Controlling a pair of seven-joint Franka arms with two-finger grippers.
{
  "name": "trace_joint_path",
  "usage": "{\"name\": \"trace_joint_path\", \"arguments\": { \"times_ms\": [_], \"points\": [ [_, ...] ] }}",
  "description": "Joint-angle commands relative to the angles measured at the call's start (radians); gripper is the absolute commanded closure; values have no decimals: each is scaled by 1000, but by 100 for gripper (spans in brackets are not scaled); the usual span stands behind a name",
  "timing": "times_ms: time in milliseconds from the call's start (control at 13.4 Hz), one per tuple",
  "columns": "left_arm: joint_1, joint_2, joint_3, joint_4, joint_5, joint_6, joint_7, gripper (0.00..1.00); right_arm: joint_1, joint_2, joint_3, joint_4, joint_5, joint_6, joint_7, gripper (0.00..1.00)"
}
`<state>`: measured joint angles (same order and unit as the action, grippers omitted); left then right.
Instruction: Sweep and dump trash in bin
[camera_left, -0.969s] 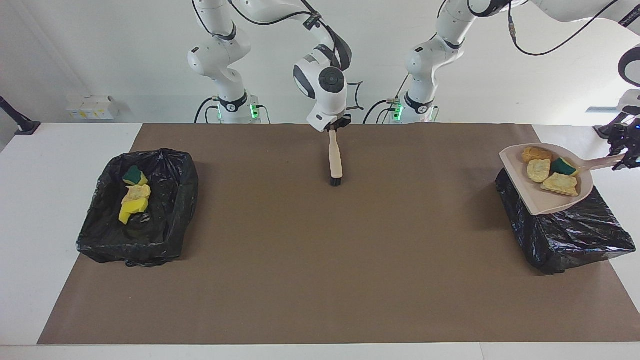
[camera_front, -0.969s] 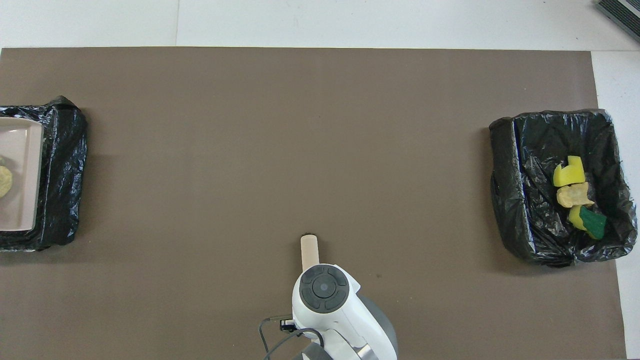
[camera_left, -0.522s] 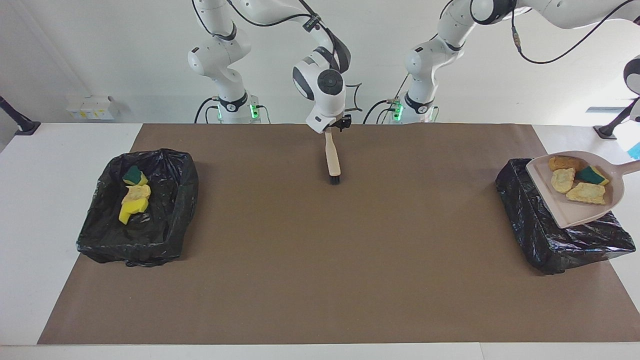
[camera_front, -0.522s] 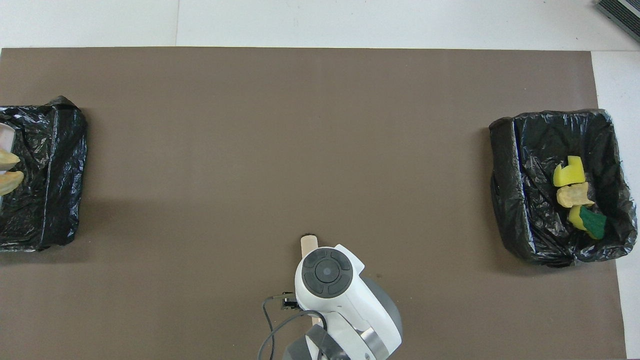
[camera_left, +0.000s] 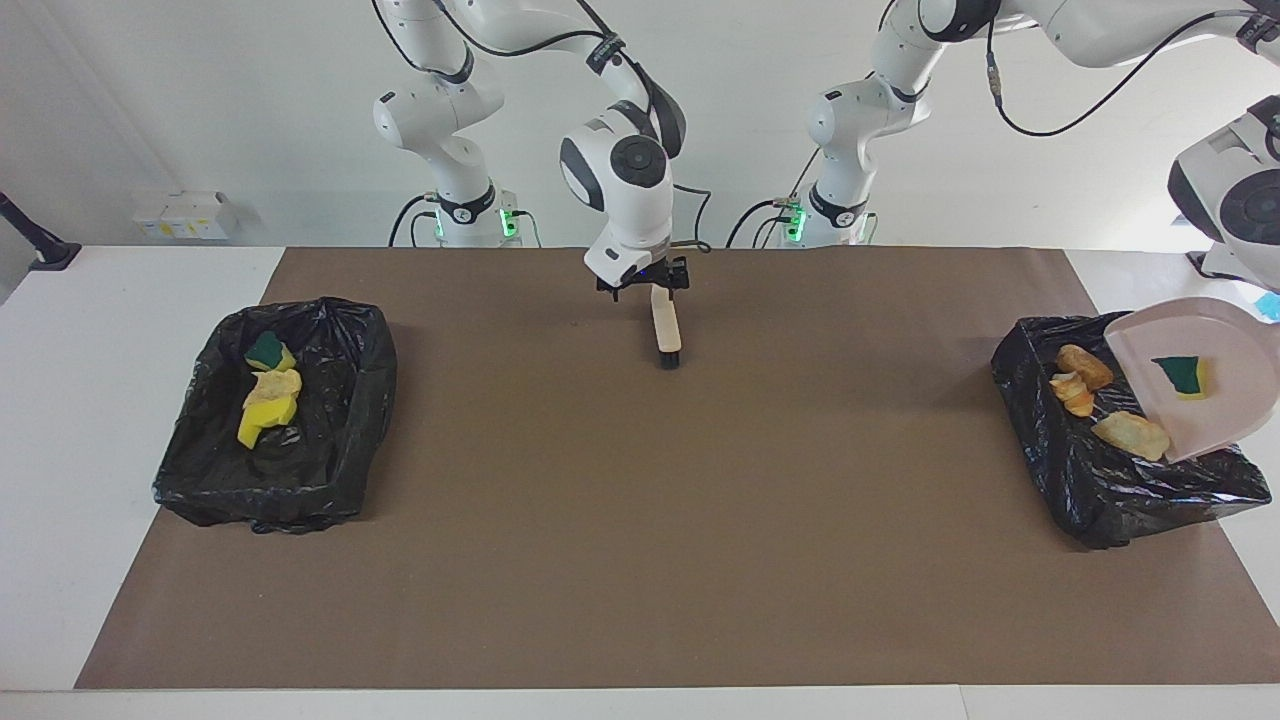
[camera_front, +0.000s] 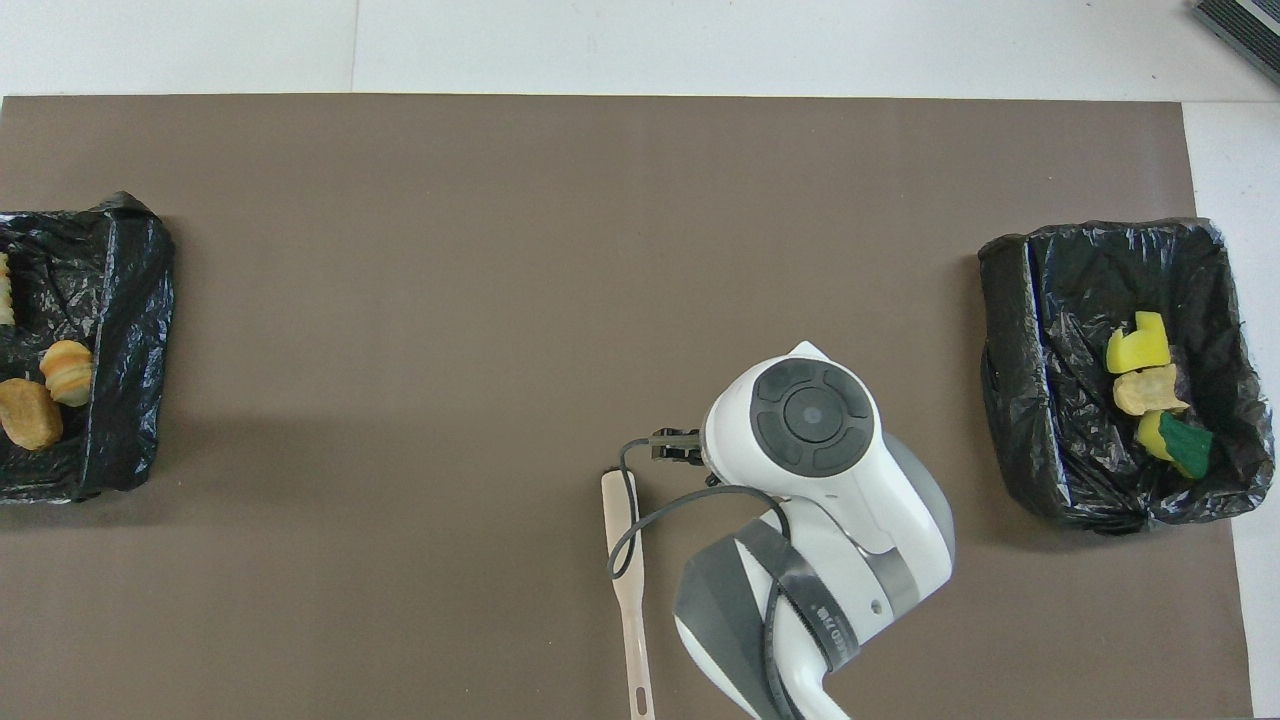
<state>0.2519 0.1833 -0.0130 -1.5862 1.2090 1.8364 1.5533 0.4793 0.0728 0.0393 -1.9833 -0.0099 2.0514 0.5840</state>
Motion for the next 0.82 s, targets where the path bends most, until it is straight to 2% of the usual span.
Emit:
{"name": "trace_joint_path", "arguments": {
  "times_ms": [0, 224, 447, 596, 745],
  "points": [
    [-34, -87, 1, -37, 3, -17, -12, 100, -73, -1, 13, 49, -77, -28, -96, 0],
    [-69, -94, -2, -25, -185, -55, -25, 100, -135, -1, 11, 145, -116, -106, -176, 0],
    [-71, -99, -4, -31, -418, -74, -29, 100, -249, -33, 11, 250, -110, -218, -297, 0],
    [-65, -105, -2, -40, -599, -74, -50, 100, -318, -74, 10, 268, -94, -266, -380, 0],
    [-53, -134, -2, -104, -756, -63, -123, 100, -372, -113, 8, 268, -90, -310, -432, 0]
  ]
}}
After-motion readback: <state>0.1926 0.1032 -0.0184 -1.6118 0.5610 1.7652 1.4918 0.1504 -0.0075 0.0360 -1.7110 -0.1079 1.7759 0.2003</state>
